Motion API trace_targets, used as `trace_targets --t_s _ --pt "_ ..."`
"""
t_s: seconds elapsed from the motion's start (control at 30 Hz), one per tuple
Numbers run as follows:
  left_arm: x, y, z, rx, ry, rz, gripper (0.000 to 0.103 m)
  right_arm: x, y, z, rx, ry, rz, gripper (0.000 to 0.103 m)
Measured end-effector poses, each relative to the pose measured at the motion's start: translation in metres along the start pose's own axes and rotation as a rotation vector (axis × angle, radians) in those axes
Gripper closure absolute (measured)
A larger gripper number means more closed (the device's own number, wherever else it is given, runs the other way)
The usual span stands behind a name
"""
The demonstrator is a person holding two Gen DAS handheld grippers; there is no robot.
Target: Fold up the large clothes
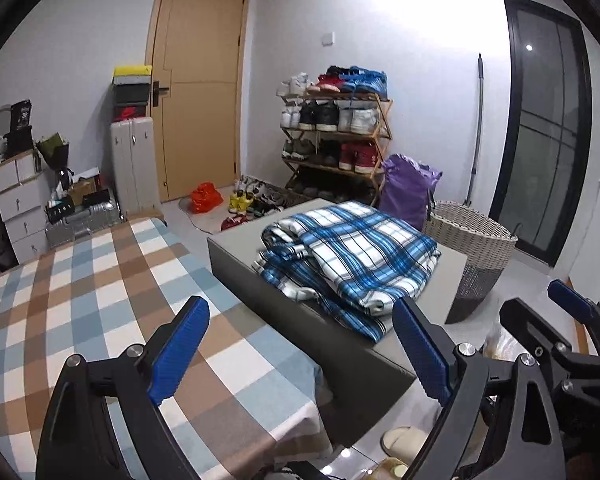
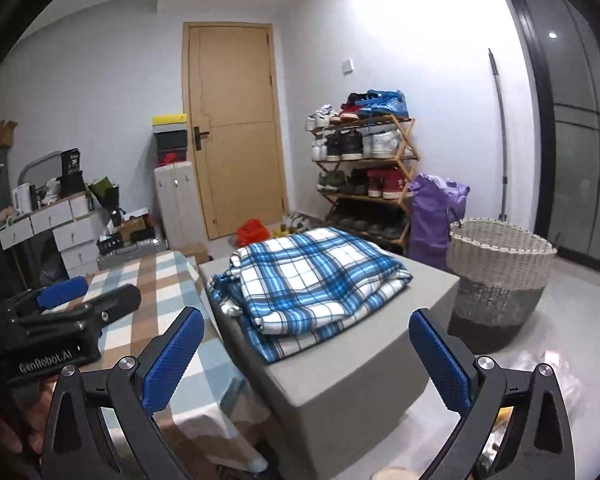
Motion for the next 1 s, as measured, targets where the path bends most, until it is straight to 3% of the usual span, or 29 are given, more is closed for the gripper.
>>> trace_targets --t_s 0.2,1.0 --pt "-0.001 -0.012 -0.001 -0.017 0.003 0.011 0.013 0.002 -0.008 0.008 0.007 0.054 0.008 0.000" --pt "-0.004 -0.022 -0.004 -0.002 0.010 0.040 0.013 0.000 -0.027 -0.006 0.002 0.038 0.024 0.000"
Point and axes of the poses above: each gripper's, at about its wrist camera, not at the fingertips, and y roughly the way its jaws point, z to its right, x to its underside, the point moved 3 cm from there along y, roughly the way its jaws point, and after that the axes turned 3 degrees about -x, right-handed, at the moved point
